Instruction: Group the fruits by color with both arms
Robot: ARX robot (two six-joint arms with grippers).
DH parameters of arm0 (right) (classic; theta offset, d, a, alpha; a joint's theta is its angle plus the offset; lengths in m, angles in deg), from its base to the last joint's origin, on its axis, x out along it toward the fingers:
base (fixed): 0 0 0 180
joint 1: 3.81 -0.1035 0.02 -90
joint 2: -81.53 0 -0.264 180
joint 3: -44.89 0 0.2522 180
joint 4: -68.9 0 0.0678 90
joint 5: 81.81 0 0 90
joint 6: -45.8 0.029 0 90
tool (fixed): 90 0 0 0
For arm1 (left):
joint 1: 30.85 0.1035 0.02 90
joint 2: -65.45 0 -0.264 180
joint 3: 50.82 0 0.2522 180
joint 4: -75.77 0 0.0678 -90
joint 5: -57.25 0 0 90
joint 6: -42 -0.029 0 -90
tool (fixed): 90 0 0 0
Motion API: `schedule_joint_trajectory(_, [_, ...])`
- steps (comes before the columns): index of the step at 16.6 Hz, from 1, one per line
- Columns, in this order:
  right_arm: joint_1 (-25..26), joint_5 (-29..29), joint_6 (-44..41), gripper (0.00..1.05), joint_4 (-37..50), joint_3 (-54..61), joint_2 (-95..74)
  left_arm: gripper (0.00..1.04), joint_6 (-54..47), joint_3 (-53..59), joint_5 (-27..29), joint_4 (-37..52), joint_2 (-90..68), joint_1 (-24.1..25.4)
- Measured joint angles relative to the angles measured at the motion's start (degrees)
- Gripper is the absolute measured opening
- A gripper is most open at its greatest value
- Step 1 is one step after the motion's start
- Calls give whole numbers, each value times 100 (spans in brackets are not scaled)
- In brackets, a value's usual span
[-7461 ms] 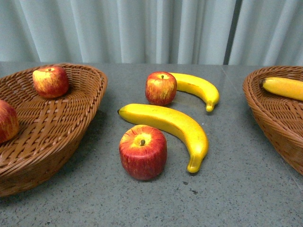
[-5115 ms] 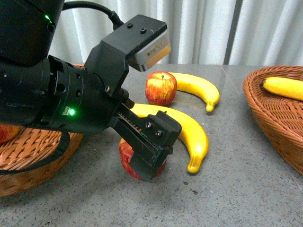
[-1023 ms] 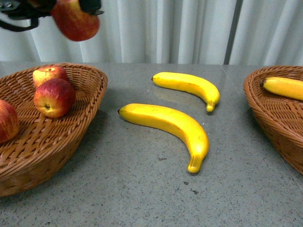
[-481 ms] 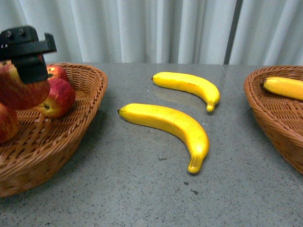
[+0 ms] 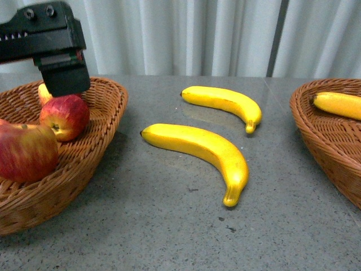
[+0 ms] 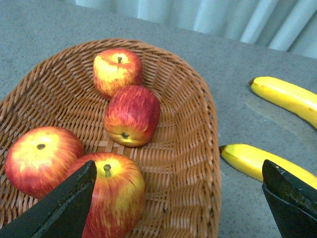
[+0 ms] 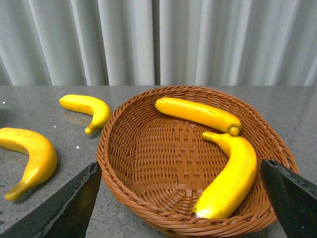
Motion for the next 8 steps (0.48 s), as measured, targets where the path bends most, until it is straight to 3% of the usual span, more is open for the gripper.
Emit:
schedule_joint_trajectory(3, [0, 2, 0, 98, 4, 0, 0, 98, -481, 2, 435, 560, 258, -496])
schedule_joint_trajectory(5, [0, 2, 0, 98, 4, 0, 0, 97, -918, 42, 656, 944, 245, -564])
schedule_joint_trajectory(6, [0, -2, 0, 98, 4, 0, 0, 87, -1255, 442, 271, 2072, 332, -380])
schedule_joint_trajectory(8, [0, 0, 2, 98, 0, 0, 0, 71, -1687, 1296, -323, 2787, 898, 125])
